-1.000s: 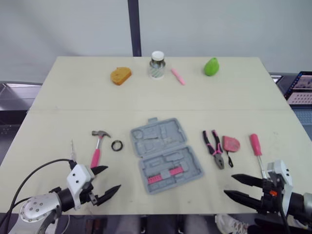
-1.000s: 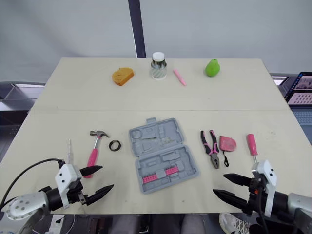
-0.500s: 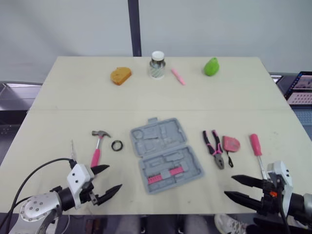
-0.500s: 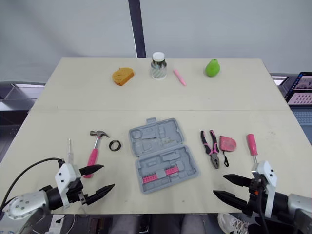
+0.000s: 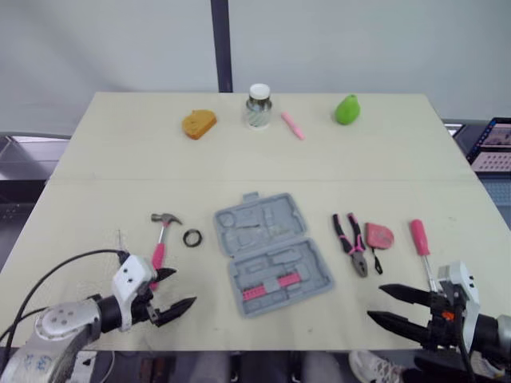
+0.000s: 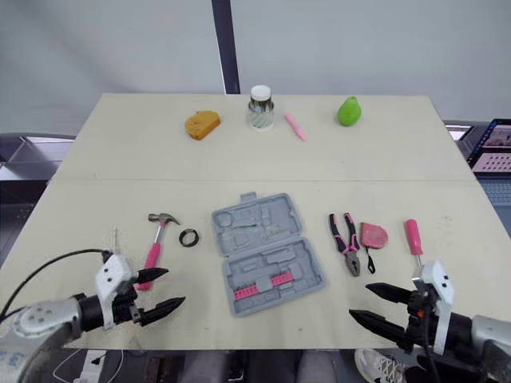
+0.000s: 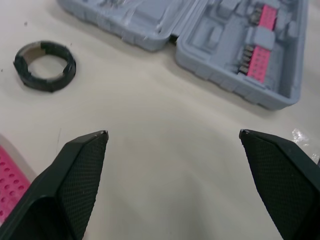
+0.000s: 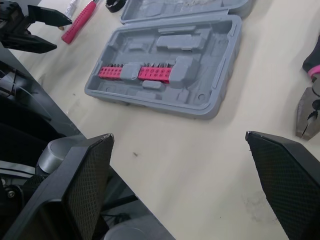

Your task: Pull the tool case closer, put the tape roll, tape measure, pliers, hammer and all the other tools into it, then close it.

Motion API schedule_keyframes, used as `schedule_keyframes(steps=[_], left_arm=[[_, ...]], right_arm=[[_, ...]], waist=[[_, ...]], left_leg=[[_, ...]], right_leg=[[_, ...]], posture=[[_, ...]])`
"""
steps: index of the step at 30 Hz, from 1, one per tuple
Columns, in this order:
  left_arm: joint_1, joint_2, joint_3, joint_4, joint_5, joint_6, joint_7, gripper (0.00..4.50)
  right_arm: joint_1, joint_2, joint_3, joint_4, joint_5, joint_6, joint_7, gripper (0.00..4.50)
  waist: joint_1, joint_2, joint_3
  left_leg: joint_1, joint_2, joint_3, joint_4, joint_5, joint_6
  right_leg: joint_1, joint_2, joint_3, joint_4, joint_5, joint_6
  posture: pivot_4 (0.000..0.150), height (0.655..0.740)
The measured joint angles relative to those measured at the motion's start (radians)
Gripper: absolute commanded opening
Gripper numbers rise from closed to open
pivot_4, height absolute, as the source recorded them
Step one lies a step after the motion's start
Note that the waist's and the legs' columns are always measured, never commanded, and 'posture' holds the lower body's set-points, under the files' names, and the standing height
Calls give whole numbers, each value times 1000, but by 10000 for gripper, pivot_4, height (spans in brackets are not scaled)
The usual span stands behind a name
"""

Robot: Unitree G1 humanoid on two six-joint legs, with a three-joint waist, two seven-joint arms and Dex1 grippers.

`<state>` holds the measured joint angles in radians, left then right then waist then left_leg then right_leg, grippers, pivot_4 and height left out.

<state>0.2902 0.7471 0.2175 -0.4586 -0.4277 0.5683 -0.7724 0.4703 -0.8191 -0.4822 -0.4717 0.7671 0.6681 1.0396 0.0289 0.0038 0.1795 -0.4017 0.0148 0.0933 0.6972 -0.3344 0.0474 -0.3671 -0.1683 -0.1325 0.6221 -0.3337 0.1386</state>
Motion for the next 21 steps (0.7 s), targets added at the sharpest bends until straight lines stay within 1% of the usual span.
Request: schedule_keyframes(steps=[1, 2, 5, 8, 9, 10, 13, 17, 20, 21], left_arm=[[-23, 6, 0, -1, -22, 34, -5, 39877], [-47, 7, -3, -1, -41, 61, -10, 36486], [-135, 13, -20, 4, -64, 122, -9, 22169], [-239, 10, -50, 33, -71, 162, 2, 6324], [-261, 9, -61, 44, -70, 170, 8, 1092], [-276, 7, -75, 48, -69, 175, 10, 480], [-306, -2, -114, 74, -61, 183, 15, 480], [-351, -33, -175, 110, -33, 183, 35, 480], [-362, -45, -201, 120, -15, 183, 52, 480], [-367, -50, -211, 122, -6, 183, 57, 480]], right_arm=[[-13, -9, 0, 0, 0, 0, 0, 36985], [-34, -21, 0, 0, 0, 0, 0, 32498], [-100, -62, 5, 3, -6, 3, -4, 17657], [-197, -78, 52, 10, -28, 10, -30, 2165], [-225, -79, 75, 15, -38, 12, -39, 0], [-243, -80, 93, 21, -45, 12, -46, 0], [-300, -81, 142, 50, -80, 13, -61, 0], [-463, -83, 265, 127, -163, 20, -99, 0], [-563, -82, 344, 180, -193, 64, -119, 0], [-623, -76, 386, 215, -210, 83, -124, 0]], waist=[[-2, 0, 0], [-2, 0, 0], [-4, 0, 0], [-3, 0, 0], [-3, 0, 0], [-3, 0, 0], [-3, 0, 0], [-5, -1, 0], [-5, -1, 0], [-6, -1, 0]], left_leg=[[0, 0, 0, 0, 0, 0], [0, 0, 0, 0, 0, 0], [1, 0, 0, 0, 1, -1], [1, 0, 1, 0, 2, -1], [1, 0, 1, 0, 2, -1], [0, 0, 1, 0, 2, -1], [0, -1, 1, 0, 2, -1], [0, -1, 2, 1, 3, 0], [-1, -1, 2, 1, 3, 0], [-2, -1, 3, 1, 3, 0]], right_leg=[[0, 0, 0, 0, 0, 0], [0, 0, -1, 0, 0, 0], [0, 2, -2, 3, 0, 0], [0, 2, -3, 4, 0, 0], [0, 2, -3, 4, 0, 0], [0, 2, -3, 4, 0, 0], [0, 2, -2, 4, 0, 0], [0, 2, -2, 5, 1, 1], [-2, 2, -2, 5, 1, 1], [-3, 2, -1, 5, 1, 1]], posture=[[1500, 6950], [1500, 6950], [1500, 6950], [1500, 6950], [1500, 6950], [1500, 6950], [1500, 6950], [1500, 6950], [1500, 6950], [1500, 6950]])
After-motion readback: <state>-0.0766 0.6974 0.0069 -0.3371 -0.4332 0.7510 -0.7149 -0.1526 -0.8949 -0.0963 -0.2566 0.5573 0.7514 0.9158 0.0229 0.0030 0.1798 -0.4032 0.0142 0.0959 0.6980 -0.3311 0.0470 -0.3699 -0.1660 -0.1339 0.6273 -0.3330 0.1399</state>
